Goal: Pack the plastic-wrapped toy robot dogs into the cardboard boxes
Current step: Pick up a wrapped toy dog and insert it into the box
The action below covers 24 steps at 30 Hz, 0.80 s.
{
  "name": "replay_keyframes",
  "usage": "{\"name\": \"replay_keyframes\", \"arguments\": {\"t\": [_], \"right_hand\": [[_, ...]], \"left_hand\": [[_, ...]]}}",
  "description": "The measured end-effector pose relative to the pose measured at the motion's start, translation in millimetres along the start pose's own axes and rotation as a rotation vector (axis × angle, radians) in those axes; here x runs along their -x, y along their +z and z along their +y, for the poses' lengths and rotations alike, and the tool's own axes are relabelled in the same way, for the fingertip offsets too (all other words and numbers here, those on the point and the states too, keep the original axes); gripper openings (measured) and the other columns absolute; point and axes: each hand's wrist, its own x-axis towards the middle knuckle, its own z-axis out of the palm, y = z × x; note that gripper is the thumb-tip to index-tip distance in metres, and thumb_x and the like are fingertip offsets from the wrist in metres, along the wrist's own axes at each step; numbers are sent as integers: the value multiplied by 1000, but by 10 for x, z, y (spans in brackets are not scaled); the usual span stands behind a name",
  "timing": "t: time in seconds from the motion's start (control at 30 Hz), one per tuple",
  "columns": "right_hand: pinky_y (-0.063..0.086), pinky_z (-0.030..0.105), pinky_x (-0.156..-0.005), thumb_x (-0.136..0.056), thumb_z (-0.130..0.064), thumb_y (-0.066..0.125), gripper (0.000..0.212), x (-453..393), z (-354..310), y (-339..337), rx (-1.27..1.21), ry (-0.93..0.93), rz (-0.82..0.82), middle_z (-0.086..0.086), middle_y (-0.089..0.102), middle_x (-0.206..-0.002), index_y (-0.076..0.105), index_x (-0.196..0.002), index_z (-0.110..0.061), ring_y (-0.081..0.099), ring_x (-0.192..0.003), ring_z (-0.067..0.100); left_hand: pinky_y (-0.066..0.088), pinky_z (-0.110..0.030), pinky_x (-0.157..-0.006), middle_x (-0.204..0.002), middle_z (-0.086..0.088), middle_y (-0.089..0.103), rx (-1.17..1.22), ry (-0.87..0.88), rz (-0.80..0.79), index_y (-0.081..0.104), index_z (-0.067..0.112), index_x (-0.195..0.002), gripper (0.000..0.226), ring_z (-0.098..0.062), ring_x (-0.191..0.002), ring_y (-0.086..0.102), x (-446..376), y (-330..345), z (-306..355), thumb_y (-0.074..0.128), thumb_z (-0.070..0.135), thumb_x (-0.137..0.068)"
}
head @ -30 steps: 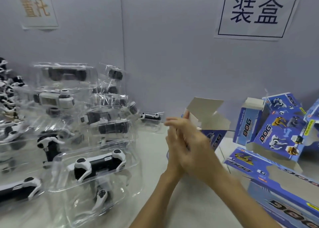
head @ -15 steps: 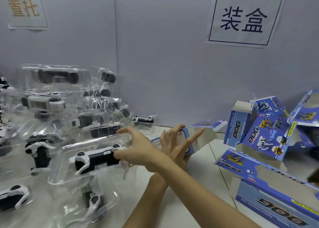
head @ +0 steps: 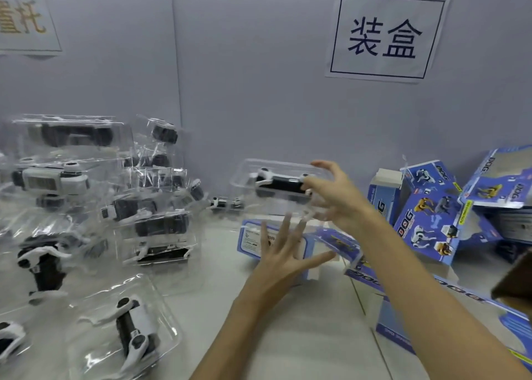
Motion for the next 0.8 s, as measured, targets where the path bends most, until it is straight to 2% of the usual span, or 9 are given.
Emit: {"name": "replay_keyframes", "arguments": {"t": [0.1, 0.2, 0.37, 0.47, 0.53, 0.6, 0.67, 0.73, 0.8], "right_hand": [[49, 34, -58, -97, -16, 69, 43, -18, 143, -437, -124, 52, 125, 2, 68, -85, 55, -131, -38, 58, -62, 13], [49, 36, -60, -97, -8, 65, 46, 33, 357, -721, -187, 83, 207, 5, 64, -92, 55, -130, -38, 53, -68, 16], [46, 37, -61, -92, -2, 63, 49, 177, 708, -929, -293, 82, 304, 7, 60, -103, 59, -126, -37, 55, -91, 24], [47, 36, -57, -90, 0, 63, 50, 244, 882, -991, -397, 60, 295, 11, 61, -114, 61, -126, -34, 58, -97, 30], [48, 35, -53, -90, 0, 64, 51, 288, 952, -1021, -450, 50, 273, 10, 60, -115, 63, -125, -37, 61, -89, 28], [47, 35, -51, -89, -2, 66, 51, 307, 980, -1045, -497, 46, 248, 10, 59, -117, 66, -123, -40, 62, -80, 28], [45, 37, -55, -87, -3, 66, 52, 304, 984, -1068, -525, 38, 231, 14, 57, -130, 67, -121, -42, 59, -89, 34], [47, 40, -60, -87, -3, 64, 53, 291, 981, -1094, -582, 19, 200, 16, 55, -141, 67, -124, -40, 60, -97, 36], [50, 44, -69, -87, -2, 61, 54, 288, 971, -1123, -660, 22, 99, 17, 54, -148, 67, -129, -34, 65, -99, 35]], "left_hand": [[24, -86, -105, -169, -21, 20, 2, -28, 16, 41, 43, -143, 93, -52, -155, 14, 36, 32, 6, 94, 24, -69], [24, -89, -101, -164, -15, 38, 73, -59, 70, 47, 36, -127, 82, -47, -154, 24, 35, 35, -16, 91, 15, -60], [23, -82, -110, -135, 10, 52, 195, -211, 202, 42, 31, -122, 65, -27, -141, 46, 79, 143, 41, 85, 41, -74], [42, -74, -99, -122, 5, 64, 113, -285, 165, 45, 28, -121, 72, -29, -116, 62, 57, 164, 100, 89, 36, -64], [50, -63, -90, -113, 1, 67, 94, -356, 184, 59, 23, -115, 63, -32, -101, 64, 1, 199, 132, 86, 28, -58], [48, -50, -86, -113, 3, 65, 211, -488, 306, 71, 24, -107, 43, -29, -104, 59, -58, 205, 122, 67, 13, -66], [44, -43, -85, -111, 7, 62, 467, -650, 342, 72, 31, -101, 35, -20, -108, 55, -87, 194, 76, 63, 3, -82], [39, -37, -78, -93, 9, 59, 707, -799, 437, 66, 34, -82, 23, -14, -91, 55, -151, 105, -18, 76, 16, -92], [34, -34, -70, -80, 5, 57, 906, -968, 490, 62, 19, -68, 34, -13, -74, 50, -274, -25, -159, 82, 40, -87]]}}
